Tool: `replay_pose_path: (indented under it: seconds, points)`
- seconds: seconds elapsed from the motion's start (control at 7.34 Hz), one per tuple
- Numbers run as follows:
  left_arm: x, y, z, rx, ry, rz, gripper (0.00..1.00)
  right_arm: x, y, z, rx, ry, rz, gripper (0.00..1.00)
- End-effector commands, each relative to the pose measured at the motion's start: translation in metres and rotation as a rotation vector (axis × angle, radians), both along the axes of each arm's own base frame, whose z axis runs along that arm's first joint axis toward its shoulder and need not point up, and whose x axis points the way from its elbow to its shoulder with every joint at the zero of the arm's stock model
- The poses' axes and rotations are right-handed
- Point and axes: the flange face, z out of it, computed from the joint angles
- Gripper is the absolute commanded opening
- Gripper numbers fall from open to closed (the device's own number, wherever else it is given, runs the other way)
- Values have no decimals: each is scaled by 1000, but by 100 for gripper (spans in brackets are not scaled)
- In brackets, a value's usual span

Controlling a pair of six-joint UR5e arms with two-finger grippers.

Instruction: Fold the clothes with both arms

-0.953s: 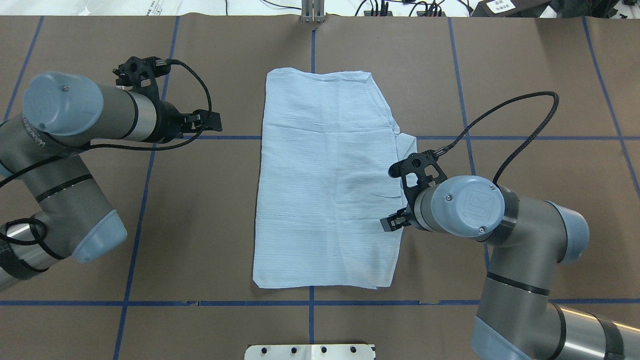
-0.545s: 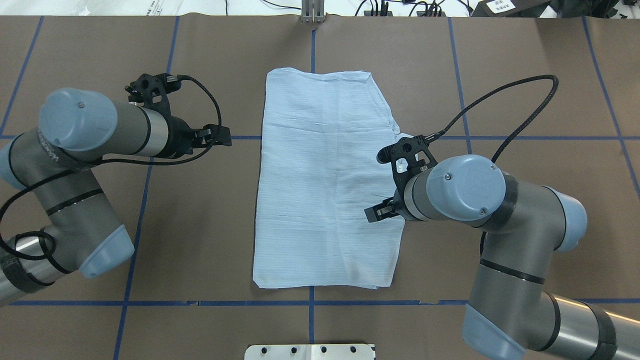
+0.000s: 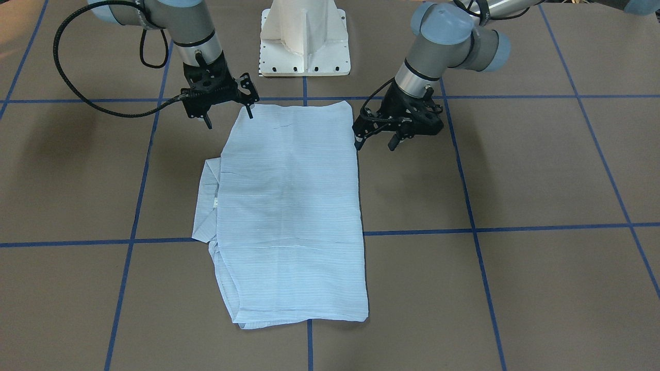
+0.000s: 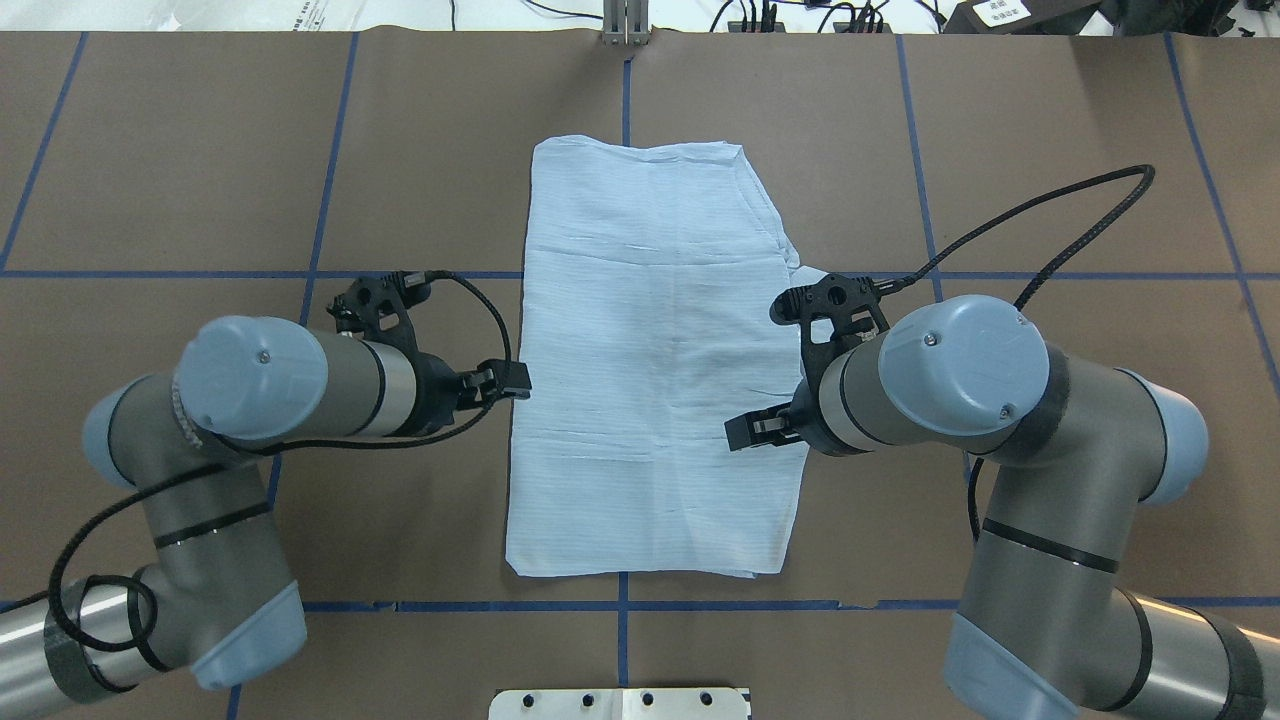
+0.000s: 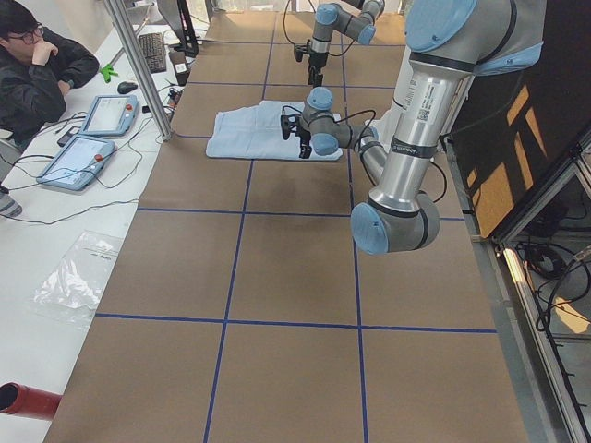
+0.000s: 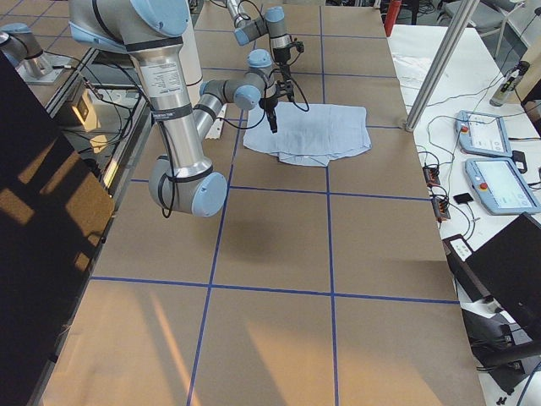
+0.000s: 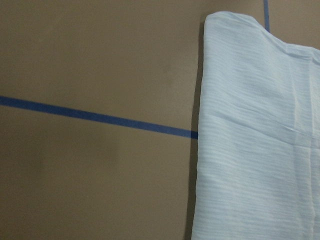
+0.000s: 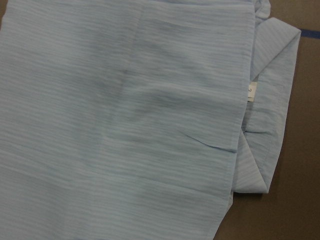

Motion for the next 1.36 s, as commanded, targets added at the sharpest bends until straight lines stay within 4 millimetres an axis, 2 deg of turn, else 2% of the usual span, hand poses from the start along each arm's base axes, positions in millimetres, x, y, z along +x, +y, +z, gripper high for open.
replay_pose_path:
  seconds: [0.0, 0.41, 0.68, 1.23]
  points:
    - [33, 44, 3, -31, -33, 18, 98, 0, 3, -1, -57, -17, 10, 100]
    - [51, 69, 11, -36, -51, 66, 91, 2, 5, -5, -57, -26, 7, 100]
    - [61, 84, 10, -42, -69, 96, 83, 3, 4, -5, -57, -27, 9, 100]
    - [66, 95, 12, -54, -71, 110, 75, 9, 5, -10, -60, -42, 2, 100]
